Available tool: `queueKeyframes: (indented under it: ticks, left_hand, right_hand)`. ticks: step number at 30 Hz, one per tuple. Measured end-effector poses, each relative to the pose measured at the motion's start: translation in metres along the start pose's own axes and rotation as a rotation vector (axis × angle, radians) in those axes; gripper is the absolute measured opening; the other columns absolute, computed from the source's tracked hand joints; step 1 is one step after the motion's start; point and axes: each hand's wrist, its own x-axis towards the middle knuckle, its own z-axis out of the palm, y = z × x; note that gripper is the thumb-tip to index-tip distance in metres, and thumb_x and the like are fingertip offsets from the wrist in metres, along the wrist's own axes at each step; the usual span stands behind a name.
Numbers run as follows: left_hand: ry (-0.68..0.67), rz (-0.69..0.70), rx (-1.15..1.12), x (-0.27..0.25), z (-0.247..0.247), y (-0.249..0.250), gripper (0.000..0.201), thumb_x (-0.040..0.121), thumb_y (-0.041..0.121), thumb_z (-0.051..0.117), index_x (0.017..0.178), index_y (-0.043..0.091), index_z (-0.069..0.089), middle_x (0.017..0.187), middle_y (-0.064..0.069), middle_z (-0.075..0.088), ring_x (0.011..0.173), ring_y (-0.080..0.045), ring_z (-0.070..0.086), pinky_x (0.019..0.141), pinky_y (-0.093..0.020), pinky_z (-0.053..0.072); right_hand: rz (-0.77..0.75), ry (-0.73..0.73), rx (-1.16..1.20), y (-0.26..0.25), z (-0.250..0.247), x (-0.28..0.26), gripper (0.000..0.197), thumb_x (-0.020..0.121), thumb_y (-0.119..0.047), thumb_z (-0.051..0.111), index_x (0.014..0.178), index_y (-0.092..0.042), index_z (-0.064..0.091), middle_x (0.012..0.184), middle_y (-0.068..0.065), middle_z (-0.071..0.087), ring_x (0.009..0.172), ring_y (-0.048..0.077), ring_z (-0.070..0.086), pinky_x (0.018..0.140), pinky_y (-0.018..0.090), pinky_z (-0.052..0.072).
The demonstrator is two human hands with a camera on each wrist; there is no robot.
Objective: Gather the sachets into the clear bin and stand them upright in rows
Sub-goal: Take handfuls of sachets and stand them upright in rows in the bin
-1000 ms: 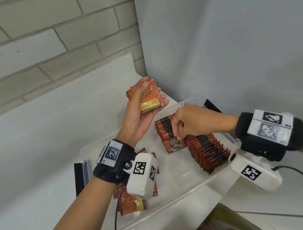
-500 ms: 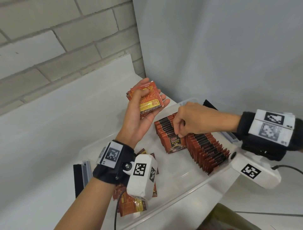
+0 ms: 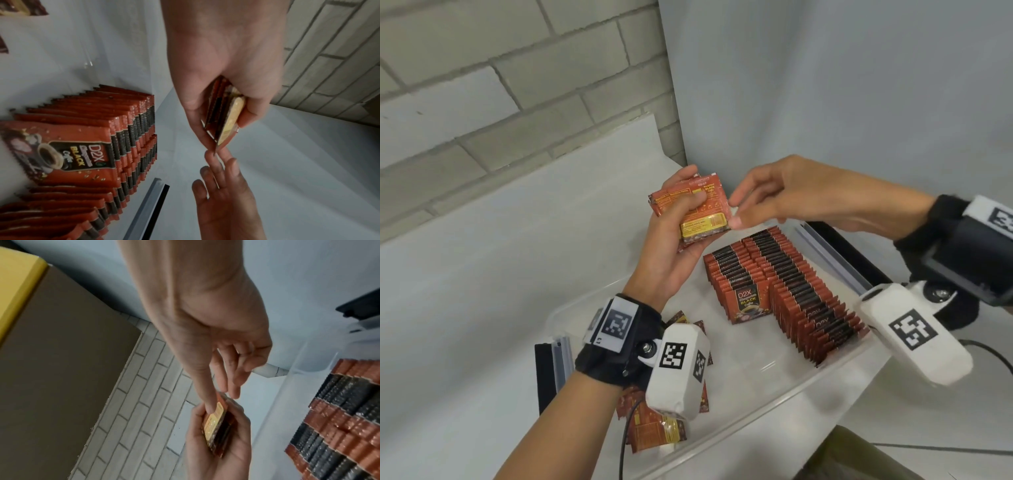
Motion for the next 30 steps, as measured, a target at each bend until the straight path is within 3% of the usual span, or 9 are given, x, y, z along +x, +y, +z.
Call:
queueKeyframes:
  ticks: [5,7,9,13,16,18,21,27,30]
  left_hand:
    - [-0.055,-0.006,0.025,-0.002,0.002,-0.002,0.036,0.085,0.004,0.060,0.116,0.024,0.058,0.113,-0.008,0.067,0.106,-0.028,0.065,0.089,-0.044,0.054]
    - [-0.044,-0.019,0.013,-0.002,0.003,-0.002,0.032,0.086,0.017,0.059,0.117,0.022,0.058,0.114,-0.008,0.068,0.107,-0.027,0.065,0.088,-0.043,0.055]
    - [-0.030,-0.063,0.029,-0.002,0.003,0.000,0.043,0.085,0.041,0.053,0.121,0.018,0.057,0.118,-0.009,0.067,0.108,-0.024,0.065,0.085,-0.039,0.056]
    - [-0.009,-0.146,0.024,-0.001,0.004,0.002,0.072,0.080,0.064,0.043,0.126,0.010,0.057,0.095,-0.009,0.069,0.082,-0.018,0.069,0.070,-0.034,0.057]
    - [-0.065,-0.173,-0.006,-0.001,0.005,0.001,0.051,0.083,0.050,0.051,0.117,0.014,0.059,0.088,-0.009,0.065,0.072,-0.021,0.066,0.063,-0.034,0.056]
    - [-0.098,-0.179,-0.016,-0.002,0.004,0.000,0.035,0.085,0.032,0.055,0.115,0.015,0.059,0.088,-0.008,0.067,0.070,-0.020,0.065,0.060,-0.033,0.056]
    - [-0.130,-0.167,-0.047,-0.002,0.003,-0.001,0.033,0.081,0.012,0.059,0.114,0.015,0.060,0.092,-0.007,0.068,0.073,-0.018,0.067,0.059,-0.031,0.056]
    - [-0.125,-0.109,-0.005,0.000,-0.001,-0.003,0.036,0.081,0.008,0.065,0.114,0.021,0.062,0.106,-0.008,0.069,0.096,-0.023,0.068,0.082,-0.038,0.056]
    - [-0.095,-0.065,-0.008,0.001,-0.001,-0.002,0.039,0.079,0.009,0.064,0.115,0.024,0.061,0.109,-0.006,0.067,0.101,-0.023,0.067,0.084,-0.039,0.055]
  right_hand:
    - [-0.029,0.109,0.134,0.007,0.010,0.004,0.022,0.076,-0.026,0.079,0.095,-0.019,0.069,0.087,-0.002,0.073,0.076,0.004,0.063,0.066,0.021,0.040]
    - [-0.045,0.136,0.168,0.009,0.010,0.004,0.016,0.078,-0.022,0.078,0.091,-0.018,0.071,0.081,-0.003,0.072,0.068,0.001,0.060,0.062,0.018,0.040]
    - [-0.091,0.166,0.215,0.008,0.007,0.000,0.012,0.079,-0.018,0.076,0.089,-0.015,0.070,0.077,0.000,0.070,0.064,0.002,0.058,0.058,0.014,0.042]
    - [-0.279,0.248,0.341,0.003,0.000,-0.008,0.009,0.079,-0.007,0.075,0.086,-0.008,0.068,0.083,0.007,0.072,0.072,0.007,0.066,0.069,0.012,0.050]
    - [-0.360,0.224,0.279,0.002,-0.001,-0.012,0.009,0.079,-0.006,0.073,0.087,-0.009,0.071,0.093,0.005,0.075,0.089,0.012,0.071,0.083,0.018,0.053]
    - [-0.375,0.198,0.208,0.006,0.002,-0.013,0.011,0.079,-0.005,0.073,0.085,-0.015,0.073,0.096,0.001,0.074,0.090,0.011,0.071,0.084,0.018,0.053]
    - [-0.379,0.205,0.123,0.012,0.007,-0.012,0.015,0.079,-0.002,0.073,0.086,-0.015,0.073,0.101,-0.001,0.072,0.089,0.007,0.069,0.083,0.015,0.051]
    - [-0.256,0.199,0.164,0.016,0.006,-0.015,0.018,0.087,-0.002,0.065,0.097,-0.016,0.073,0.098,-0.002,0.073,0.090,0.005,0.069,0.079,0.013,0.052]
    - [-0.112,0.232,0.327,0.014,0.011,-0.018,0.012,0.091,-0.013,0.060,0.103,-0.013,0.064,0.096,0.000,0.071,0.087,0.010,0.069,0.081,0.017,0.054]
